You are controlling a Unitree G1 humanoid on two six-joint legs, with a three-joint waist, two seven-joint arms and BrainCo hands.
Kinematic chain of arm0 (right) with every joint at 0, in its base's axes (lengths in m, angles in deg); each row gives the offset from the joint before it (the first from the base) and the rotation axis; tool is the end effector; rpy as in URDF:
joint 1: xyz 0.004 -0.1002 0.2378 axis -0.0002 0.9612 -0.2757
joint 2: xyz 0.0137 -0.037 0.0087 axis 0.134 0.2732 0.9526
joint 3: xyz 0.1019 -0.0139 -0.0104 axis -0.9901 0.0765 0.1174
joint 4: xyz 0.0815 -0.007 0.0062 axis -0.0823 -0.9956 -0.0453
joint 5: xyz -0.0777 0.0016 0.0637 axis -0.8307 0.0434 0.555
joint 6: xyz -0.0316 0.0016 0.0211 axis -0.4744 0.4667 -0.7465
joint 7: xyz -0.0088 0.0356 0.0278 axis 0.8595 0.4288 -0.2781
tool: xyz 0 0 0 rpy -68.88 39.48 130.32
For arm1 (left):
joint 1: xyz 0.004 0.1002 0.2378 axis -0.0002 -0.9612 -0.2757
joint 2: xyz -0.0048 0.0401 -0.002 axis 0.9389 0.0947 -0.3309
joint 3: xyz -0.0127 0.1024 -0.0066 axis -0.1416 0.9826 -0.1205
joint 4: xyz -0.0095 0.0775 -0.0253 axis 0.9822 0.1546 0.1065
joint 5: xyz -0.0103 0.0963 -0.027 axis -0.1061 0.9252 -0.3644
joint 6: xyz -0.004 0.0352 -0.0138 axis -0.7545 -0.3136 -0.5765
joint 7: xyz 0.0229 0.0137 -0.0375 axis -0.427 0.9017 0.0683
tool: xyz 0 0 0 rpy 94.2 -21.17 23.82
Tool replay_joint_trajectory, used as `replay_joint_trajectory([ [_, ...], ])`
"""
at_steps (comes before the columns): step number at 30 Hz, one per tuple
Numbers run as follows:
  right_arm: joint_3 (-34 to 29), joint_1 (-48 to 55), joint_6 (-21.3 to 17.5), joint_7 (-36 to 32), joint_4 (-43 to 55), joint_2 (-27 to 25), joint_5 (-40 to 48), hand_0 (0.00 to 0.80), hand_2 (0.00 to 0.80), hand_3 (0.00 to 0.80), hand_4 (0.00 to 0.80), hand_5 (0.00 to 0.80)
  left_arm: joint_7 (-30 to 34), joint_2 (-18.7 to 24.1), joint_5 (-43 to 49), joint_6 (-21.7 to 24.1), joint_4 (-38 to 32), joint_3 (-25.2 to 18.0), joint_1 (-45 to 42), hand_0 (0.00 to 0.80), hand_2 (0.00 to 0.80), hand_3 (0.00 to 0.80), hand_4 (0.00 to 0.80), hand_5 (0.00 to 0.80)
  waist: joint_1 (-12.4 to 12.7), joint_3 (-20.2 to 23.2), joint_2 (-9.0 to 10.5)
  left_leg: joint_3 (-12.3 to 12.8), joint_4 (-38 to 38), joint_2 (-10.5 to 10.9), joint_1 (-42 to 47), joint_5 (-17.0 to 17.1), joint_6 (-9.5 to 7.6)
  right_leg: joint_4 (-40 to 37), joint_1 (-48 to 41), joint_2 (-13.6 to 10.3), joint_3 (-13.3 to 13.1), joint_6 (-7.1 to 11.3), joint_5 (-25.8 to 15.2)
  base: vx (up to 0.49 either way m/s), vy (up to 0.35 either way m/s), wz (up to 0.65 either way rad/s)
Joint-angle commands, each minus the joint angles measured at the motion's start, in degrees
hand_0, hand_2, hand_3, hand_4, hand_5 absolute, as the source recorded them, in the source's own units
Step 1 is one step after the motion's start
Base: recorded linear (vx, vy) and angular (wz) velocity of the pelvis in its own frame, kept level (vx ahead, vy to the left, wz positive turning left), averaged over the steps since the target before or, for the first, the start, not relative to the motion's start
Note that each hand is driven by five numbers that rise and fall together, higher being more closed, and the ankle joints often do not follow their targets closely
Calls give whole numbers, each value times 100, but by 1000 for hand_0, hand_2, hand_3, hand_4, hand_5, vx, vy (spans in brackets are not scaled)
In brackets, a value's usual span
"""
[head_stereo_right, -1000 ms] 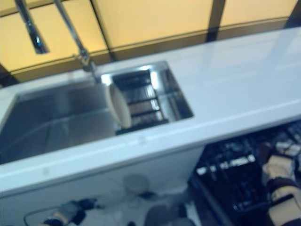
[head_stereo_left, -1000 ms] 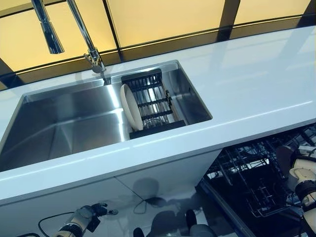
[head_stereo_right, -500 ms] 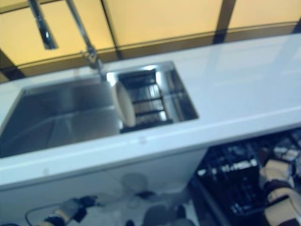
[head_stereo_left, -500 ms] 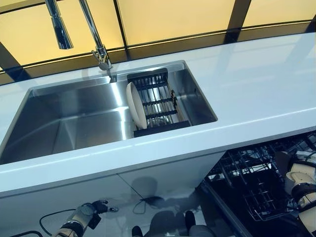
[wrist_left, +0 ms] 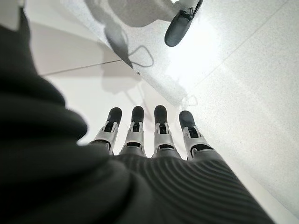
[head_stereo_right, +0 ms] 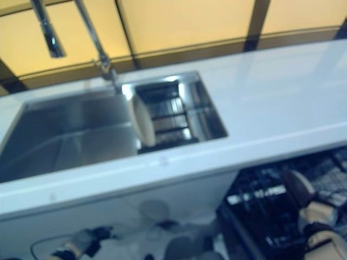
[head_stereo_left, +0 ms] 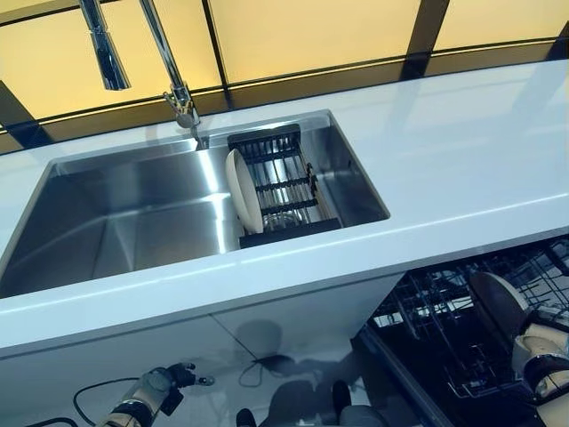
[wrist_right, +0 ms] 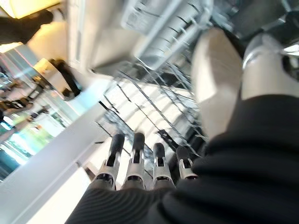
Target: Take plates into dishwasher
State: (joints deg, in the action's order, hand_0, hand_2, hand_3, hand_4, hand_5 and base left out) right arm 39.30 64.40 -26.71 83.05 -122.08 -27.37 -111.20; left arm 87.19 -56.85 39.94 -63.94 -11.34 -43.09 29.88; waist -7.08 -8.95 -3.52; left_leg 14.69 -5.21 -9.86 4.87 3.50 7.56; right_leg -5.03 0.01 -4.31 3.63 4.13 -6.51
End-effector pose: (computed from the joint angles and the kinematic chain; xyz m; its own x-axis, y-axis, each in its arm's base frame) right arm 0.1831 -0.3759 0.0271 0.4526 -0.8424 -0.2923 -0.5842 -0.0325 -0.8109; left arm 0.1437 0.2649 -0.0788 0.3936 0.1169 -0.9118 0.5267 0.7843 0.3279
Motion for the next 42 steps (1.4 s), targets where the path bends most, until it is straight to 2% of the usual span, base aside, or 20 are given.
replay_joint_trajectory([
  [1, -20, -166, 467, -45, -83, -260, -54, 0, 0, 0, 0, 0, 26, 164, 322, 130, 245, 69, 261, 0, 0, 0, 0, 0, -8, 136, 481, 67, 21, -101, 425, -317, -78, 3, 50, -395, -159, 638, -21, 17, 52, -4],
  [8, -726, 204, 661, -355, 336, -1123, -89, 0, 0, 0, 0, 0, 146, 325, 241, 174, 215, -73, 164, 0, 0, 0, 0, 0, -177, 281, 697, 146, 21, -128, 485, -334, -96, 3, 48, -281, -369, 637, -67, 15, 60, -6],
  [12, -1199, 360, 766, -18, -17, -1544, 365, 0, 0, 0, 0, 0, 198, 429, 171, 203, 252, -78, 178, 0, 0, 0, 0, 0, -211, 331, 767, 178, 21, -142, 531, -350, -107, 3, 13, -240, -423, 634, -78, 20, 37, -4],
  [14, -1455, 348, 593, 260, -289, -1834, 744, 0, 0, 0, 0, 0, 236, 481, 131, 192, 266, -41, 200, 0, 0, 0, 0, 0, -214, 364, 797, 202, 21, -154, 552, -357, -109, 3, -5, -227, -433, 633, -78, 19, 21, -6],
  [15, -1670, 251, 358, 432, -394, -2156, 1022, 0, 0, 0, 0, 0, 242, 523, 91, 180, 272, -20, 197, 0, 0, 0, 0, 0, -220, 389, 821, 206, 21, -164, 564, -359, -107, 3, -14, -220, -441, 633, -80, 17, 15, -7],
  [17, -1876, 102, 196, 596, -370, -2490, 1288, 0, 0, 0, 0, 0, 218, 539, 56, 183, 283, 4, 169, 0, 0, 0, 0, 0, -221, 419, 843, 216, 21, -174, 573, -366, -104, 3, -17, -207, -459, 633, -77, 9, 14, -13],
  [19, -2021, -184, -134, 838, -349, -2847, 1557, 0, 0, 0, 0, 0, 150, 519, -6, 185, 301, 39, 129, 0, 0, 0, 0, 0, -223, 452, 861, 224, 21, -175, 564, -364, -96, 3, -16, -191, -475, 633, -67, -1, 21, -12],
  [22, -1892, -791, -620, 1071, -257, -3475, 1826, 0, 0, 0, 0, 0, 59, 479, -61, 233, 337, 59, 24, 0, 0, 0, 0, 0, -199, 498, 891, 214, 21, -169, 554, -349, -83, 3, -28, -182, -467, 622, -44, 8, 25, -7],
  [24, -1728, -1267, -766, 1225, -150, -3785, 2007, 0, 0, 0, 0, 0, -28, 435, -120, 217, 338, 119, -21, 0, 0, 0, 0, 0, -176, 523, 908, 188, 21, -156, 551, -346, -79, 3, -44, -184, -447, 616, -25, 13, 19, -6],
  [27, -1281, -2102, -966, 1388, 138, -4153, 2192, 0, 0, 0, 0, 0, -158, 406, -280, 192, 316, 231, -66, 0, 0, 0, 0, 0, -109, 531, 945, 135, 21, -131, 535, -327, -65, 3, -90, -213, -367, 609, 3, 5, 3, 1],
  [29, -739, -2893, -1269, 1552, 352, -4335, 2345, 0, 0, 0, 0, 0, -229, 404, -402, 137, 289, 321, -57, 0, 0, 0, 0, 0, -30, 534, 995, 103, 21, -116, 528, -312, -50, 3, -131, -242, -291, 603, 25, 20, 8, 4],
  [32, 290, -4136, -1445, 1655, 728, -4379, 2311, 0, 0, 0, 0, 0, -285, 383, -486, 35, 259, 402, -58, 0, 0, 0, 0, 0, 36, 549, 1046, 42, 21, -90, 515, -306, -40, 3, -169, -263, -213, 595, 51, 22, 6, 2],
  [36, 2447, -6303, -1816, 1482, 1333, -4255, 1906, 0, 0, 0, 0, 0, -352, 357, -476, -145, 180, 388, -199, 0, 0, 0, 0, 0, 146, 598, 1084, -137, 21, -60, 435, -275, -40, 3, -240, -288, -32, 571, 116, 42, 0, 18],
  [37, 2679, -6529, -1997, 1518, 1372, -4234, 1779, 0, 0, 0, 0, 0, -358, 347, -480, -185, 175, 369, -214, 0, 0, 0, 0, 0, 156, 603, 1075, -157, 21, -59, 425, -269, -39, 3, -247, -291, -14, 568, 119, 47, 1, 16],
  [38, 3361, -7181, -2097, 1484, 1576, -4157, 1716, 0, 0, 0, 0, 0, -352, 355, -468, -231, 159, 345, -266, 0, 0, 0, 0, 0, 210, 620, 1069, -236, 21, -54, 380, -256, -39, 3, -271, -302, 71, 560, 151, 39, 1, 10],
  [42, 4426, -8272, -2259, 1525, 2003, -3919, 1527, 0, 0, 0, 0, 0, -300, 331, -405, -296, 148, 254, -387, 0, 0, 0, 0, 0, 393, 615, 1012, -424, 21, -36, 254, -204, -37, 3, -318, -343, 283, 551, 197, 23, 4, 26],
])
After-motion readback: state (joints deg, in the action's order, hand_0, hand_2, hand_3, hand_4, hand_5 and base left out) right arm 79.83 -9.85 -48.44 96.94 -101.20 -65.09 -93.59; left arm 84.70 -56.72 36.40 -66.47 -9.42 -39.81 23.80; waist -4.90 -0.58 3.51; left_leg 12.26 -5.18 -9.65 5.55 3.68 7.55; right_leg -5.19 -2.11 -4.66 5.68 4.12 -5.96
